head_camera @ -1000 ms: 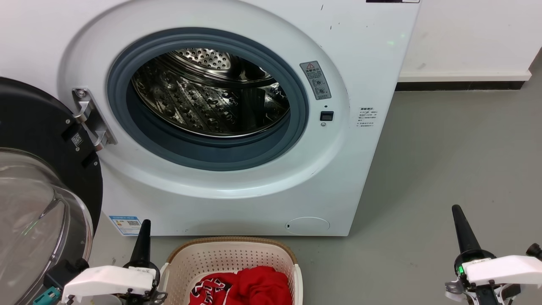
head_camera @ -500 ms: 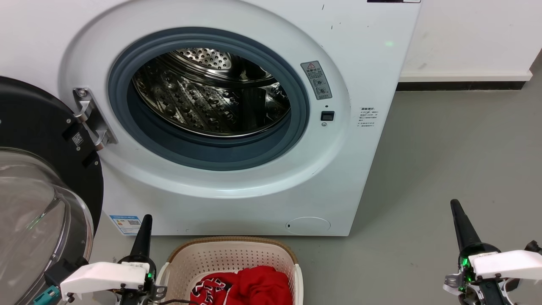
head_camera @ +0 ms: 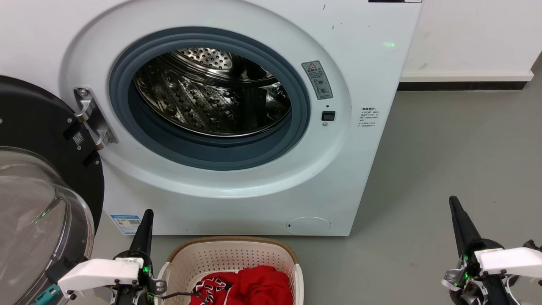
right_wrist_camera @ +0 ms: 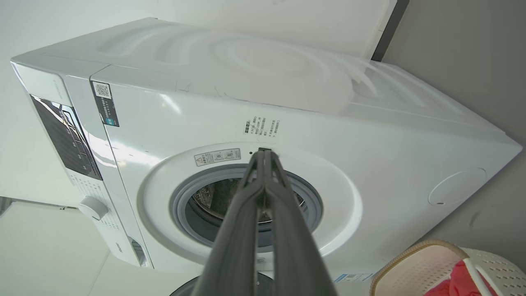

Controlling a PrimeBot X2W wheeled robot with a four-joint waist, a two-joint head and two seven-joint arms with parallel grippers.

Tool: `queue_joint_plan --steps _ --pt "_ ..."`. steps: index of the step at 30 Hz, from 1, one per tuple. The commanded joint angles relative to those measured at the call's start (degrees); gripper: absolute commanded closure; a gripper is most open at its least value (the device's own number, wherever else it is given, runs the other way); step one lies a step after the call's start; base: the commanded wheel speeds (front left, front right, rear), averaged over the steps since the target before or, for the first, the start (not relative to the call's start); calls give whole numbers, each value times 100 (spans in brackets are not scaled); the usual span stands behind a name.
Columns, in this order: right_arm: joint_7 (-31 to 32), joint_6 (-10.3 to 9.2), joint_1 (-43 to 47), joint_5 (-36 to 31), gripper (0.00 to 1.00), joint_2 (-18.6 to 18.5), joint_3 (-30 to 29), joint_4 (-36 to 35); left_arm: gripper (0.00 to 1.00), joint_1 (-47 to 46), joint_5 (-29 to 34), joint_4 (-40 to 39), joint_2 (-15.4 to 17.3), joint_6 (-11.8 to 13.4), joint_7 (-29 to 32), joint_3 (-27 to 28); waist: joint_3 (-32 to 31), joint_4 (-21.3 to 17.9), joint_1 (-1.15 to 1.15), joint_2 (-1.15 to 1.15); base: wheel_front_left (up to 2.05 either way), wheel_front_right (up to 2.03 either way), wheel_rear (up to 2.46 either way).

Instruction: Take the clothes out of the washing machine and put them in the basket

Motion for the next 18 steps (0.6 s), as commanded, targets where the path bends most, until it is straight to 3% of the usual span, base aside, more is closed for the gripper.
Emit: queue_joint_plan --steps 1,18 --pt "44 -1 -106 134 100 -20 -8 3 100 -124 -130 6 -6 -38 41 23 0 1 0 0 0 0 0" --pt "229 -2 -210 892 100 -14 -31 104 100 -228 -873 81 -12 -94 226 66 4 17 0 0 0 0 0"
